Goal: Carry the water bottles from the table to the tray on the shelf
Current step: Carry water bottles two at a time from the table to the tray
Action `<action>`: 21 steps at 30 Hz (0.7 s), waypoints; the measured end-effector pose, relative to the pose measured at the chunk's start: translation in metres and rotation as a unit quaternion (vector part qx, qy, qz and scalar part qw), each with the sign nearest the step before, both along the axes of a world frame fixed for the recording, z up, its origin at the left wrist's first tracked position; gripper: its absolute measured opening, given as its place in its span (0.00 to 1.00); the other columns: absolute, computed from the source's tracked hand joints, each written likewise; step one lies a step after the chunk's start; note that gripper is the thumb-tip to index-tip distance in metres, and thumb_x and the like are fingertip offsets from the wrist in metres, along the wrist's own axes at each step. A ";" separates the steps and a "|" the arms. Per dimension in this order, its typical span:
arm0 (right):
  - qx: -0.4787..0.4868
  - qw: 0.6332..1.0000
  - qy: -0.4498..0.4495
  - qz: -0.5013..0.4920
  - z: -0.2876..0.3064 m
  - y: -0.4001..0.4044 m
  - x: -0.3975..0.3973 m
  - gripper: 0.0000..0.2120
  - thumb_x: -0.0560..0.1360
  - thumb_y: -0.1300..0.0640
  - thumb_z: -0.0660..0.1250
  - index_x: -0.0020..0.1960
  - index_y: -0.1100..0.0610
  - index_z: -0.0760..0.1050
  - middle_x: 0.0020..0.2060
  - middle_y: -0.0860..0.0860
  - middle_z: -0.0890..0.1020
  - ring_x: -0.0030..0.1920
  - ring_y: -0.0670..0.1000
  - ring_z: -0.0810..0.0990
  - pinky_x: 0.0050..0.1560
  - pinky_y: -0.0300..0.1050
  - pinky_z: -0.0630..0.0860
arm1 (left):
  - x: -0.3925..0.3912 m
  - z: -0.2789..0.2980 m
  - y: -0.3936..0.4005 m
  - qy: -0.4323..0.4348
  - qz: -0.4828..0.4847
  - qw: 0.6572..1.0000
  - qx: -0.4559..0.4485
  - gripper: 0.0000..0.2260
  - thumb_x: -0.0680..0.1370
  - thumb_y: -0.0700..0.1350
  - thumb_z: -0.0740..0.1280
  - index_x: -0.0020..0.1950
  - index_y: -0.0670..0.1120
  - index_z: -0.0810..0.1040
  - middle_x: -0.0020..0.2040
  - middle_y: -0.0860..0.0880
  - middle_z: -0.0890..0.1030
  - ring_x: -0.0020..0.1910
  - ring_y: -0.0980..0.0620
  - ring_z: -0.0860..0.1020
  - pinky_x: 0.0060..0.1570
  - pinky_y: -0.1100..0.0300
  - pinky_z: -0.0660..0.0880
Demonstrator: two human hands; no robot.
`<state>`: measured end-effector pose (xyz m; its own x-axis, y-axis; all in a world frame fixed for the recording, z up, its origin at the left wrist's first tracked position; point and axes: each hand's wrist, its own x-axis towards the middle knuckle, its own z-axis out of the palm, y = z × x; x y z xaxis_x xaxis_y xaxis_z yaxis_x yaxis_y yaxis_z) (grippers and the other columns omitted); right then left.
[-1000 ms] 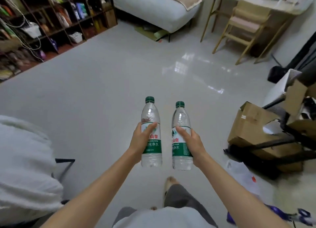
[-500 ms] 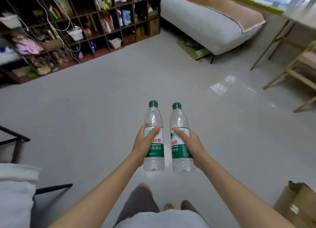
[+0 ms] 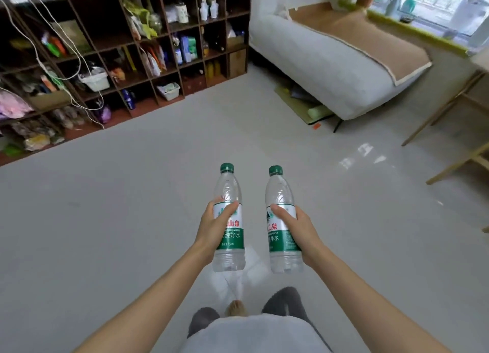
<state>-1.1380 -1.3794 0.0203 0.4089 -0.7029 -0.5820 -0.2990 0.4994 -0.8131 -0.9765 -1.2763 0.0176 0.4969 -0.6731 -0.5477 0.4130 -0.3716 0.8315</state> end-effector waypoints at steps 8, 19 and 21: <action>0.002 1.000 -0.022 -0.006 -0.007 -0.204 0.131 0.20 0.72 0.46 0.72 0.58 0.55 0.74 0.47 0.60 0.84 0.40 0.56 0.84 0.43 0.51 0.83 | 0.120 0.006 -0.187 -0.026 -0.033 0.999 0.012 0.16 0.77 0.51 0.68 0.62 0.48 0.72 0.48 0.44 0.81 0.40 0.48 0.82 0.36 0.58 0.78; -0.002 0.993 -0.023 0.113 0.018 -0.467 0.364 0.20 0.71 0.47 0.73 0.57 0.55 0.74 0.45 0.59 0.84 0.37 0.55 0.84 0.38 0.48 0.82 | 0.321 0.025 -0.418 0.005 0.130 0.992 0.008 0.13 0.76 0.51 0.69 0.58 0.49 0.74 0.45 0.43 0.81 0.36 0.47 0.81 0.37 0.56 0.79; -0.005 0.991 -0.031 0.131 0.018 -0.505 0.410 0.17 0.71 0.47 0.73 0.55 0.53 0.75 0.45 0.58 0.84 0.38 0.56 0.84 0.42 0.52 0.83 | 0.364 0.023 -0.454 0.005 0.150 0.989 0.001 0.13 0.76 0.51 0.69 0.58 0.49 0.74 0.46 0.43 0.82 0.37 0.47 0.81 0.38 0.56 0.79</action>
